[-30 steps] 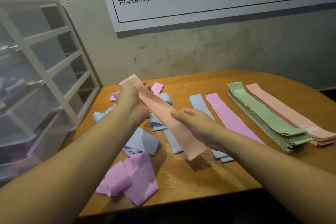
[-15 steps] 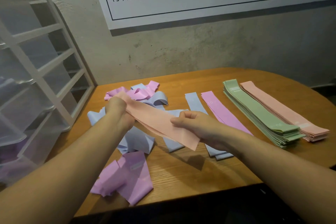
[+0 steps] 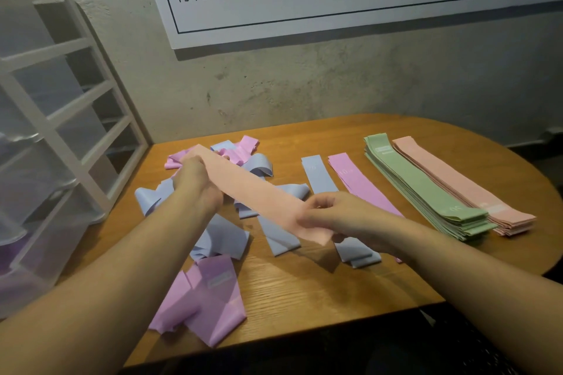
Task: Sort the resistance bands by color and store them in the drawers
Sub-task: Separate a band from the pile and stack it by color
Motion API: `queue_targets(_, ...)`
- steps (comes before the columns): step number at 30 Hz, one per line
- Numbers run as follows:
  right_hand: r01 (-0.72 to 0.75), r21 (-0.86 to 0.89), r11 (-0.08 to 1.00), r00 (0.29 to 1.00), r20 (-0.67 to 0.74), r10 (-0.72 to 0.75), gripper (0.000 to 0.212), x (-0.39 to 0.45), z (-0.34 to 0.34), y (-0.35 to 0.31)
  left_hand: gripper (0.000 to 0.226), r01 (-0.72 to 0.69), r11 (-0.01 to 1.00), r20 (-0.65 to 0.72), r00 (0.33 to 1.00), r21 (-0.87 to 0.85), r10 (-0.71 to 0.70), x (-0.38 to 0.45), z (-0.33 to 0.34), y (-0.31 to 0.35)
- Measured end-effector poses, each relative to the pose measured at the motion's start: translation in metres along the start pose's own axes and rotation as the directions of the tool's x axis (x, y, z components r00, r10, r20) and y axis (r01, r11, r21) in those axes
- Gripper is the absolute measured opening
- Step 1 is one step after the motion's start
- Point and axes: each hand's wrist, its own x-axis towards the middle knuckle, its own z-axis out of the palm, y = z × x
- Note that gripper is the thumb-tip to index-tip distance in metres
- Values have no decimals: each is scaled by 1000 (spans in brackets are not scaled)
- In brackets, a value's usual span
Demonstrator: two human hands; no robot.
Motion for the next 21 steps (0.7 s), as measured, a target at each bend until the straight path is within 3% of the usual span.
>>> queue_targets(5,66,-5,998,998,-7,-66,16,-4,-5,1,7,103,994,-44,994,40,-102,-3,10,-5)
queue_targets(8,74,-63,995,996,-46,-77,24,-8,-8,0,22,119,988,-40,992,94,-116,-1,12,-10)
queue_targets(11,110,11,994,992,-61,-109,23,-12,-14,1,9,134,988,-71,989,80,-128,2,13,-13)
queue_targets(13,114,34,993,993,-44,-113,22,-17,-19,2,26,147,985,-52,988,89,-143,5,16,-17)
queue_targets(16,99,-84,991,992,-70,-105,20,-21,-28,8,31,111,990,-34,994,89,-109,6,23,-26)
queue_targets(21,123,-36,992,983,-132,-126,16,-29,-50,20,30,77,997,33,997,-28,-76,2,51,-45)
